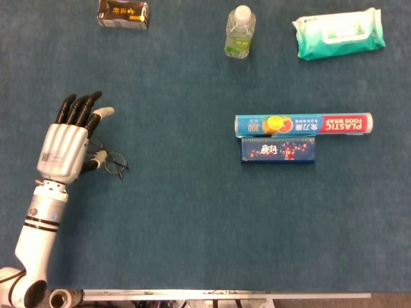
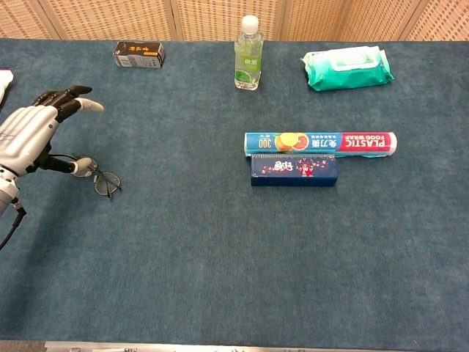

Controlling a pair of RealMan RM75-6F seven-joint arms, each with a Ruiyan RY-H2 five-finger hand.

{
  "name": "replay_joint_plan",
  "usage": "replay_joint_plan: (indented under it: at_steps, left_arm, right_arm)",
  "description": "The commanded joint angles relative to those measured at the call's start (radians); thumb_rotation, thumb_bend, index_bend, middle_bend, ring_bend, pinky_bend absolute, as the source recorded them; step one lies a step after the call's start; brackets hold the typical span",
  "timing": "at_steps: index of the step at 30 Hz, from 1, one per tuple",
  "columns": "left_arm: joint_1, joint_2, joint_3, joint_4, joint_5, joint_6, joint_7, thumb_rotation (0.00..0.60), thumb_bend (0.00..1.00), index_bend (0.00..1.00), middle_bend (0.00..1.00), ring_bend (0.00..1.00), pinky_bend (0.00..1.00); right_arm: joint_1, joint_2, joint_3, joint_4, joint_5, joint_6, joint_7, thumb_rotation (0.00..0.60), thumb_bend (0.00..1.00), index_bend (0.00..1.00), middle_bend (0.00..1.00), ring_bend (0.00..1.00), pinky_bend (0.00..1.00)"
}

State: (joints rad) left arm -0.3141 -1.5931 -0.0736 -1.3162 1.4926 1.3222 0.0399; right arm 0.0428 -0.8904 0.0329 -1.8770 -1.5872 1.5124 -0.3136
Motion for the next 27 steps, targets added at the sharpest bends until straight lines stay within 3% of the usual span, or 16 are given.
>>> replay_joint_plan:
  at_steps: [1,27]
  left_arm:
    - [-0.004,-0.01,0.001,0.017,-0.007,-0.009,-0.003,0.6,0.17,0.22,0.09,0.1,0.05]
    - [-0.03,-0.09,0.015,0.163,-0.064,-0.105,-0.012,0.6,0.17,0.22,0.09,0.1,0.05]
  right_arm:
    - [0.0,0.0,0.0,0.0,-0.001,0.0,0.001,0.6,0.04,0.23,0.21,0.18,0.3]
    - [-0.003,0.006,0.001,-0.003,-0.003,0.004,0.011,0.6,0.04,0.24,0.21,0.18,0.3]
